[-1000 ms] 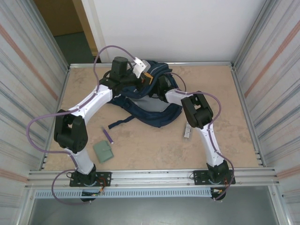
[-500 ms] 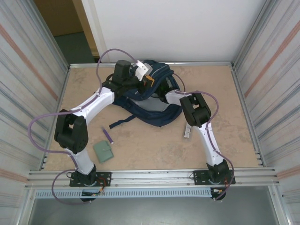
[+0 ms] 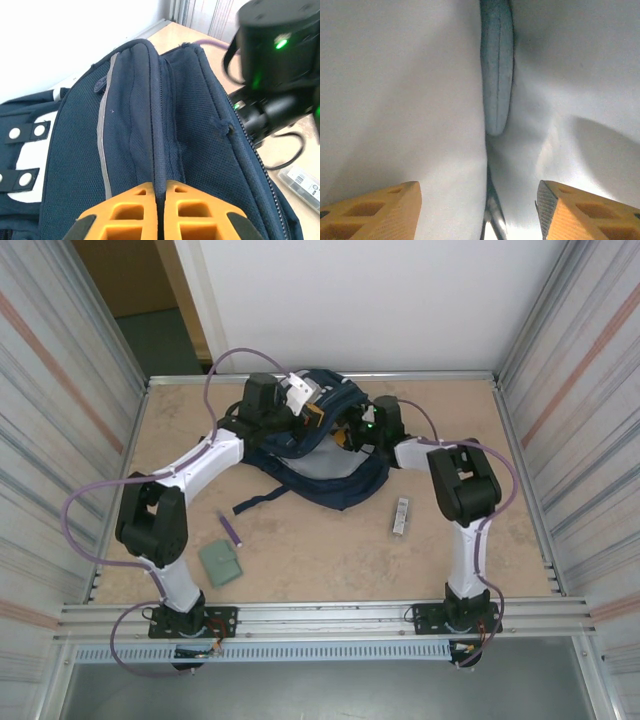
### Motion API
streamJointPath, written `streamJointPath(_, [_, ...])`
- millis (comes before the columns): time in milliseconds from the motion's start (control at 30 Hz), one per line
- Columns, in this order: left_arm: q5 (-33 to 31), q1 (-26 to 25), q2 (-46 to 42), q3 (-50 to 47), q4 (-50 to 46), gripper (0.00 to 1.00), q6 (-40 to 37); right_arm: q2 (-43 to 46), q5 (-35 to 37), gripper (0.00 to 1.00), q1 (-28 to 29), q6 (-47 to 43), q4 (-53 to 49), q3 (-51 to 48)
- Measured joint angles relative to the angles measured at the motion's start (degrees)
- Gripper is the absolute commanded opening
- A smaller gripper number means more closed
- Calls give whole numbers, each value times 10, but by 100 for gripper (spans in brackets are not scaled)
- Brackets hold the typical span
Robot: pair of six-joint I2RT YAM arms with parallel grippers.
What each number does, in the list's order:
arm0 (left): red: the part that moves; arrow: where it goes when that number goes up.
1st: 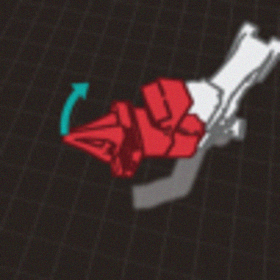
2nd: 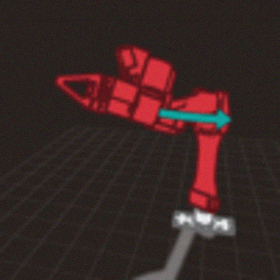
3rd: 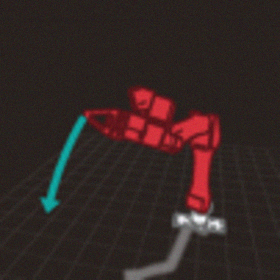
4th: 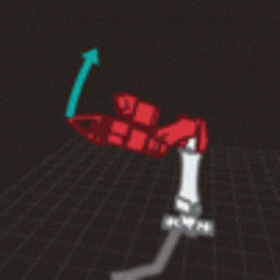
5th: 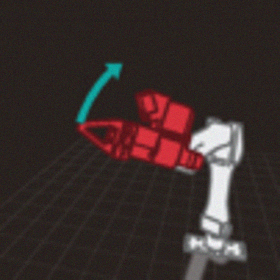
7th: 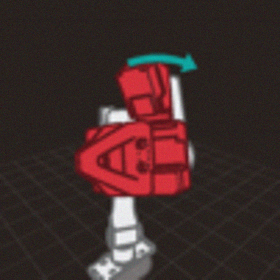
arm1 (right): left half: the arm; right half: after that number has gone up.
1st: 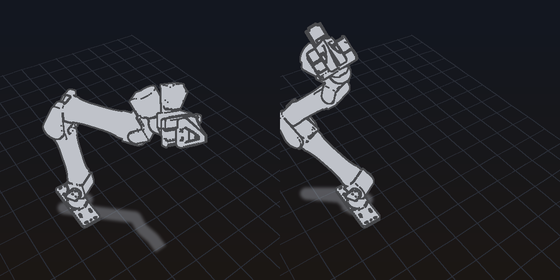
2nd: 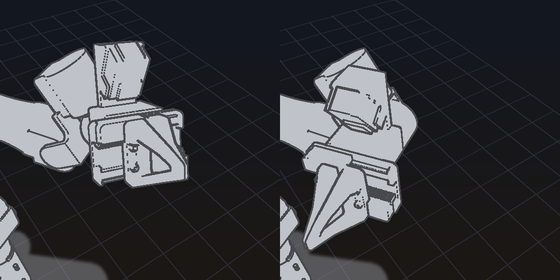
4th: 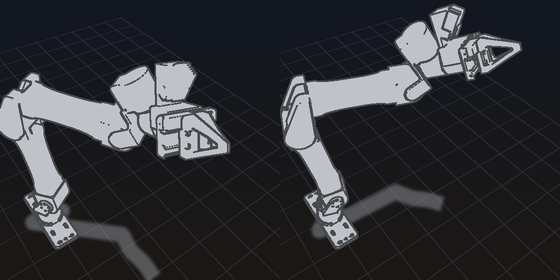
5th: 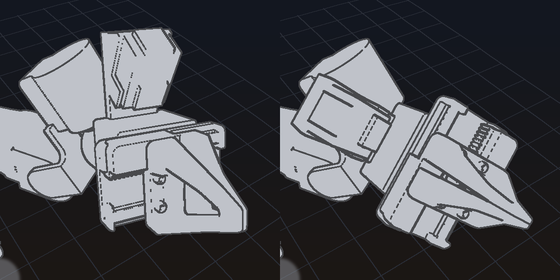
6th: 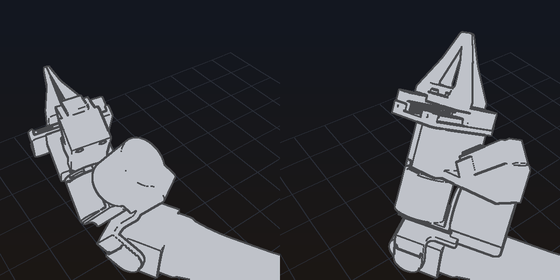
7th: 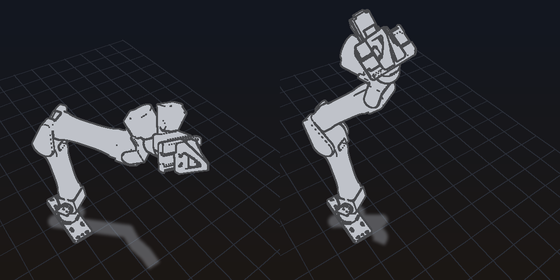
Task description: Pack the student bag
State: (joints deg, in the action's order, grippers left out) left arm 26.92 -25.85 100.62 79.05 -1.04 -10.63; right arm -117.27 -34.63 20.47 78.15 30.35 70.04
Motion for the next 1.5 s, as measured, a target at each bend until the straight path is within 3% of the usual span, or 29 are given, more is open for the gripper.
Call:
streamJointPath(167, [-3, -1, 0, -27, 18, 0, 1, 106, 2, 63, -22, -64, -73, -69])
streamJointPath(400, [-48, -28, 8, -36, 22, 35, -11, 269, 55, 65, -40, -192, -241, -143])
streamJointPath(600, [-160, -101, -23, -146, 49, 42, 27, 401, 153, 69, -64, -274, -387, -204])
streamJointPath(700, [-186, -130, -68, -208, 44, 46, 72, 469, 218, 71, -58, -312, -455, -208])
streamJointPath(800, [-224, -127, -148, -264, 34, 63, 126, 536, 257, 72, -55, -339, -488, -221])
streamJointPath(900, [-281, -115, -238, -282, -31, 66, 203, 571, 271, 72, -33, -371, -504, -235])
streamJointPath(1000, [-292, -79, -300, -272, -134, 66, 287, 547, 275, 72, 63, -421, -525, -212])
streamJointPath(1133, [-295, -17, -318, -257, -291, 64, 381, 453, 258, 70, 198, -483, -530, -141])
streamJointPath(1367, [-226, 97, -374, -382, -445, 58, 513, 259, 214, 67, 339, -517, -492, -59])
streamJointPath(1500, [-226, 142, -441, -422, -530, 57, 576, 180, 196, 66, 393, -519, -477, -19])
